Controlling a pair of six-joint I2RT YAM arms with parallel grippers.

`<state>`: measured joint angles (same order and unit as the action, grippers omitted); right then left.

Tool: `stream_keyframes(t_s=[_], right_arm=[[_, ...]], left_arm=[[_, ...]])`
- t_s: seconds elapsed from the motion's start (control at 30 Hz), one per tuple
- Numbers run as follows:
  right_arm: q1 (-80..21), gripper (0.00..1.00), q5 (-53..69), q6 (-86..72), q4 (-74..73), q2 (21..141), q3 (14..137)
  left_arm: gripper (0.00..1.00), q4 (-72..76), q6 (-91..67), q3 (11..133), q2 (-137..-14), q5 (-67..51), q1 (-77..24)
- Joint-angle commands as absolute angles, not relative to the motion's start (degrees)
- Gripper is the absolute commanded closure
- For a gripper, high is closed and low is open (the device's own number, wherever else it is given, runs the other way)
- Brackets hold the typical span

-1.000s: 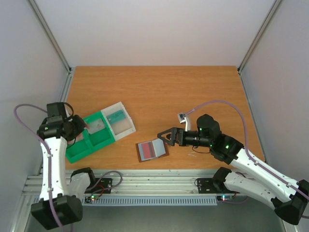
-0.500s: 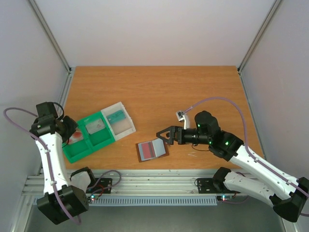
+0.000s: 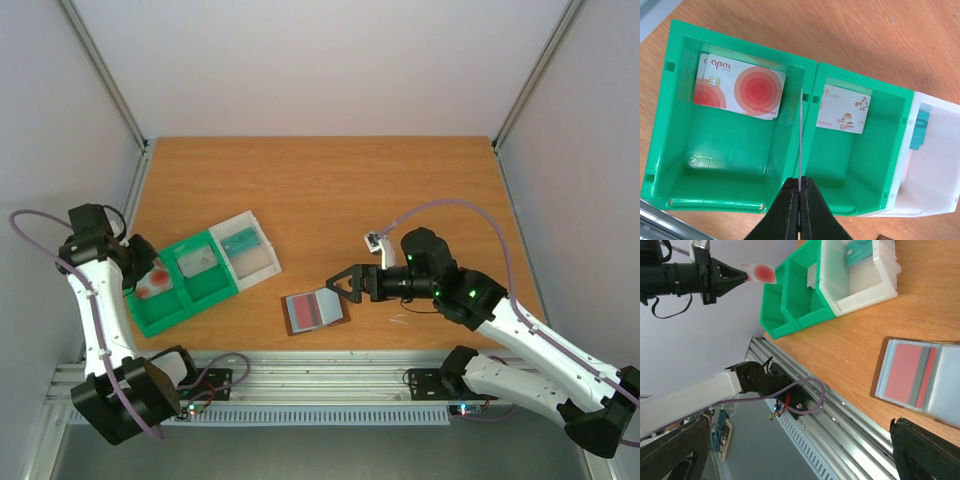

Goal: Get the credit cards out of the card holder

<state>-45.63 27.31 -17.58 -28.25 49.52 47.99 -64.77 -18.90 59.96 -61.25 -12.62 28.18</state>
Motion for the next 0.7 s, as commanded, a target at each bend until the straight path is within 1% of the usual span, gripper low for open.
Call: stream_keyframes(t_s=[0.0,0.13,0.33,0.5,0.67], right_arm=[[-45.53,0.01,26.76,-14.44,-30.98,49.21,51.37],[-45.53,0.02,25.57,-13.5,-31.35,48.53,51.47],[-45.53,0.02,25.36,-11.89,-30.33,48.98,51.82],[-45.51,0.01,25.34,-9.71,-31.28,50.07,53.38],[-45.53,0.02,25.34,-8.33,-32.08,50.2,54.22]], left_arm=[[1.0,-63.7,-17.9,61.38,-61.89,-11.69,29.17],[1.0,-63.96,-18.95,60.79,-61.64,-9.69,30.36],[1.0,-64.25,-19.57,59.97,-64.22,-11.74,30.67],[1.0,-64.48,-20.3,60.39,-64.83,-7.71,30.65],[0.99,-62.66,-19.62,58.17,-65.56,-10.9,30.66]])
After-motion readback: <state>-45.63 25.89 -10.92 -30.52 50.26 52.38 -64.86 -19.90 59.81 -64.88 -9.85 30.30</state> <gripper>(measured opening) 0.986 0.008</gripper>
